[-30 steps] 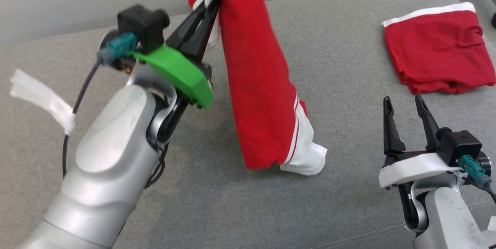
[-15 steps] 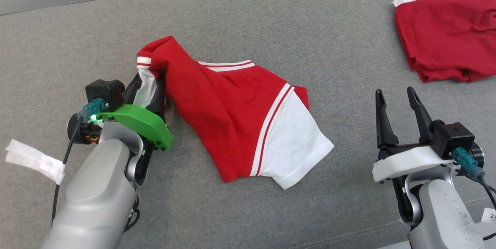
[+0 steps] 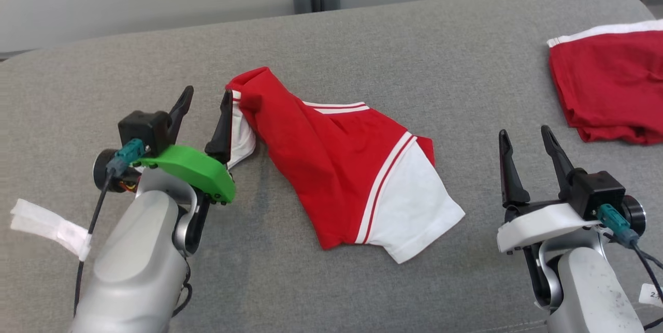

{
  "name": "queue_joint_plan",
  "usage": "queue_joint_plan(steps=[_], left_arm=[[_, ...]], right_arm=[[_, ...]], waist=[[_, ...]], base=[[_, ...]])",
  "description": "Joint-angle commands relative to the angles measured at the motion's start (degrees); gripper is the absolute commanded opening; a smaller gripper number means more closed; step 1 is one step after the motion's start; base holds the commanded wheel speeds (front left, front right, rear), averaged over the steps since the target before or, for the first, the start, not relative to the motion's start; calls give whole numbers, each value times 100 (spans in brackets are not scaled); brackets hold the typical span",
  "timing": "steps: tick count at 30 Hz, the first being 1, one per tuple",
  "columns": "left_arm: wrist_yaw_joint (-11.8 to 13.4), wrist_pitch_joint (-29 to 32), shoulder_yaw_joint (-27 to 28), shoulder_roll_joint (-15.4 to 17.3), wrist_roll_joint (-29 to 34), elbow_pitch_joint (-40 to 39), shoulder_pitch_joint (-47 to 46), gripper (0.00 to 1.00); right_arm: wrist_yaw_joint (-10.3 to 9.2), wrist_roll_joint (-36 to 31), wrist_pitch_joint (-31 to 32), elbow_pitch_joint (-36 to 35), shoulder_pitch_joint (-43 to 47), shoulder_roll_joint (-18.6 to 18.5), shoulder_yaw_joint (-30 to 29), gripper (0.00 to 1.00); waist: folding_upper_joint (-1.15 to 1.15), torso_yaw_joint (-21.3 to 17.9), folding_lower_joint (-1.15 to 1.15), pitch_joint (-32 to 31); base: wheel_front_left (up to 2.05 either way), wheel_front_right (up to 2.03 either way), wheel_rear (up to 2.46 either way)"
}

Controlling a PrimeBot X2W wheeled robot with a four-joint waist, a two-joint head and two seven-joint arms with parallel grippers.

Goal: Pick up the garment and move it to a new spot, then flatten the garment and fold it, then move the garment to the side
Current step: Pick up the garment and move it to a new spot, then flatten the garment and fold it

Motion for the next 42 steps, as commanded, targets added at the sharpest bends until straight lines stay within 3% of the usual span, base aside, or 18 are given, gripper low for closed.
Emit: queue_joint_plan(steps=[1, 14, 22, 35, 42], left_arm=[[72, -14, 104, -23, 65, -129, 258, 100], [476, -10, 1127, -504, 701, -1381, 2344, 100], [546, -10, 1516, -690, 1150, -2089, 3278, 100], [422, -10, 1668, -793, 1299, -2233, 3567, 100], [388, -10, 1704, -807, 1371, -2231, 3494, 100]], right_arm=[[-11, -23, -17, 42, 133, -10, 2, 100], [-11, 154, -19, 331, 619, -12, 189, 100], [-11, 332, -20, 331, 834, -12, 328, 100], [-11, 437, -22, 423, 888, -12, 541, 100], [-11, 170, 181, 776, 896, -11, 284, 100]], waist=[[0, 279, 0, -361], [0, 643, 0, -842], [0, 693, 0, -885], [0, 656, 0, -879], [0, 697, 0, -801]], base=[[0, 0, 0], [0, 0, 0], [0, 0, 0], [0, 0, 0], [0, 0, 0]])
